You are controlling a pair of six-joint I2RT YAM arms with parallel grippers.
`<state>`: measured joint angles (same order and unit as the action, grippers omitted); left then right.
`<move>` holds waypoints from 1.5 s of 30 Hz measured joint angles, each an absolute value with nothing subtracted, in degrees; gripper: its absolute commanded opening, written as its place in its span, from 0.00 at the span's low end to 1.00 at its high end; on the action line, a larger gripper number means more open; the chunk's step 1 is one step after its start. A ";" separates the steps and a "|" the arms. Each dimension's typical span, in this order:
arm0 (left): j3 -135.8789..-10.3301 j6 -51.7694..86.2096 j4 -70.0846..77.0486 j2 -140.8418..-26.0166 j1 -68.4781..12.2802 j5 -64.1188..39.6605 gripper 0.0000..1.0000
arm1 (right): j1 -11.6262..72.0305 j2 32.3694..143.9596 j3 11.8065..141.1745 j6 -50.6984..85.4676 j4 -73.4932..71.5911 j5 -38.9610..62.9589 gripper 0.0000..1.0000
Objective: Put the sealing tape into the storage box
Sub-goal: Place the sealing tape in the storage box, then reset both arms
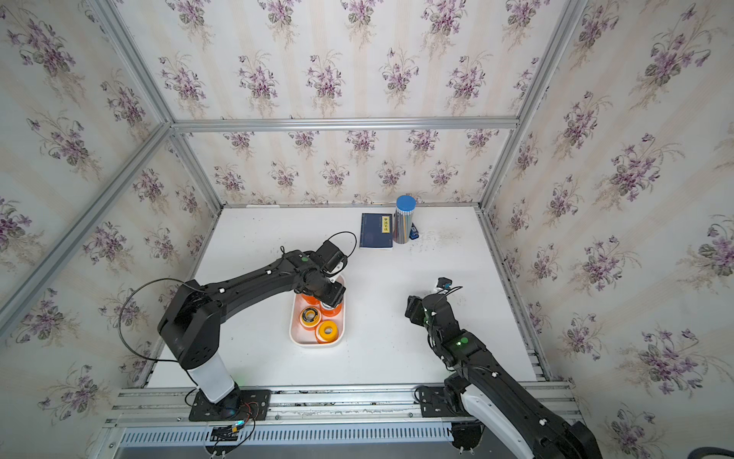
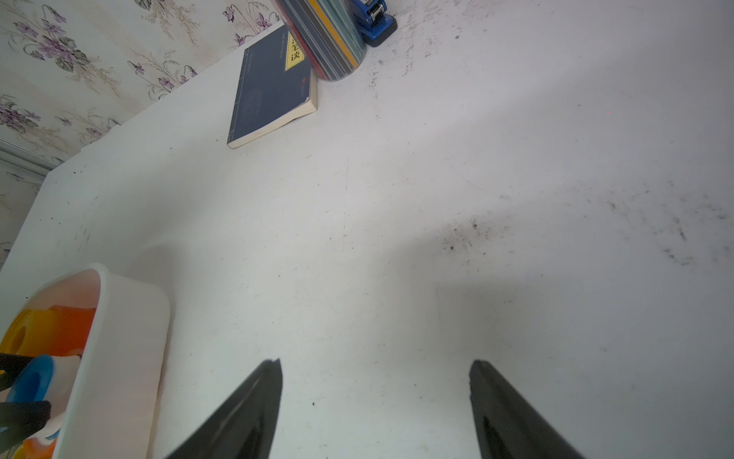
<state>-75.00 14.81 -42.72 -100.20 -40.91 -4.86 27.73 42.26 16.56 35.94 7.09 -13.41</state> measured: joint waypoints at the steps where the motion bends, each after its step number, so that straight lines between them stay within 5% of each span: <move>1: -74.89 14.81 -42.74 -99.39 -40.91 -4.86 0.69 | 27.73 42.26 16.58 35.94 7.07 -13.41 0.79; 15: -60.25 17.65 -37.95 -67.11 -40.47 8.14 1.00 | 27.73 44.21 20.75 35.07 7.60 -16.01 0.86; 24: -40.29 16.80 -25.17 -44.47 -35.64 30.87 1.00 | 27.75 49.67 35.16 29.19 5.65 -23.53 0.89; 28: -36.53 14.02 -19.31 -43.66 -28.95 33.98 1.00 | 27.66 52.10 34.30 23.90 0.21 -29.58 1.00; 39: -18.63 5.61 7.11 -53.32 -12.60 27.70 1.00 | 16.88 62.37 21.41 16.34 -19.79 -41.25 1.00; 45: -18.70 4.40 19.88 -63.68 -5.39 20.21 1.00 | 12.43 70.67 15.49 16.08 -32.84 -40.25 1.00</move>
<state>-18.70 4.40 19.88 -63.68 -5.39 20.21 12.43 70.67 15.49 16.08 -32.84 -40.25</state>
